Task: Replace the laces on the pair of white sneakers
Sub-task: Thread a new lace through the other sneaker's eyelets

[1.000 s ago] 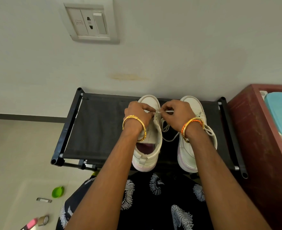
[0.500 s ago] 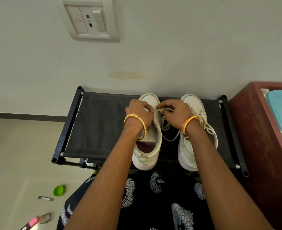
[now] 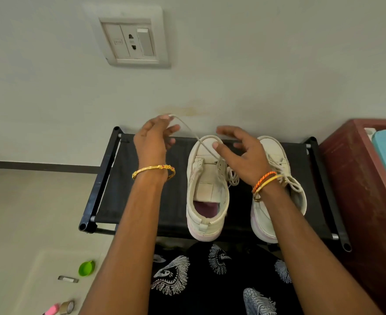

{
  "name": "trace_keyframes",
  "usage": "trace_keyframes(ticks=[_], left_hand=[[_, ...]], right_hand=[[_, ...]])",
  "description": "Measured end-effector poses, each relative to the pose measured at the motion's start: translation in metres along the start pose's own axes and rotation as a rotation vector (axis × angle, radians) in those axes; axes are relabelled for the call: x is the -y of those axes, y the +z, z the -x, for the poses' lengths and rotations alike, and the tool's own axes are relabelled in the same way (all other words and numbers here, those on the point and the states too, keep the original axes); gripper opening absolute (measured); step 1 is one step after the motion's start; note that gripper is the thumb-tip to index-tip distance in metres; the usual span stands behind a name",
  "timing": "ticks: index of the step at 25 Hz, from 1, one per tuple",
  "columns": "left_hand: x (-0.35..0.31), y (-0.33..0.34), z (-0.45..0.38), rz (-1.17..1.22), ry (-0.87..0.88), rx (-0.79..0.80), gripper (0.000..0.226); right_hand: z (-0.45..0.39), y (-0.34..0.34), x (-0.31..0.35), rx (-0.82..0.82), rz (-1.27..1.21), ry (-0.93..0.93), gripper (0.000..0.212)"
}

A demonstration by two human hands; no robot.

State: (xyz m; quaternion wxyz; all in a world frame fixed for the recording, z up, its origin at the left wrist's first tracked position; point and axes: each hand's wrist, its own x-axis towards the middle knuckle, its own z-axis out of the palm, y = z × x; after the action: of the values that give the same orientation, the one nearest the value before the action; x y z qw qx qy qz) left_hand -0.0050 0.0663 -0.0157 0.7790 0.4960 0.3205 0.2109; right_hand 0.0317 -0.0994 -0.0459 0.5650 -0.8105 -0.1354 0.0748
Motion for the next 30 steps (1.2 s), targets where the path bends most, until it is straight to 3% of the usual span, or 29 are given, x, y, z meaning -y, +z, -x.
trace_keyframes(ticks=[2,4,7,10,15,30], left_hand=[[0.003,0.003,0.008,-0.205,0.000,0.211,0.012],[0.008,0.005,0.017,-0.406,0.080,0.319,0.008],[0.009,0.004,0.015,-0.412,0.060,0.297,0.011],[0.010,0.001,0.008,-0.457,-0.036,0.321,0.013],[0.033,-0.007,0.001,-0.882,-0.092,0.245,0.013],[0.050,0.006,0.006,-1.142,0.049,0.307,0.029]], right_hand=[[0.003,0.010,0.011,0.036,-0.068,-0.108,0.037],[0.004,0.018,0.016,0.079,-0.094,-0.177,0.033],[0.002,0.018,0.017,0.110,-0.150,-0.127,0.022],[-0.001,0.014,0.013,0.012,-0.101,-0.097,0.017],[-0.005,0.015,0.001,-0.107,0.208,0.023,0.006],[-0.007,0.027,0.012,0.048,0.726,0.170,0.020]])
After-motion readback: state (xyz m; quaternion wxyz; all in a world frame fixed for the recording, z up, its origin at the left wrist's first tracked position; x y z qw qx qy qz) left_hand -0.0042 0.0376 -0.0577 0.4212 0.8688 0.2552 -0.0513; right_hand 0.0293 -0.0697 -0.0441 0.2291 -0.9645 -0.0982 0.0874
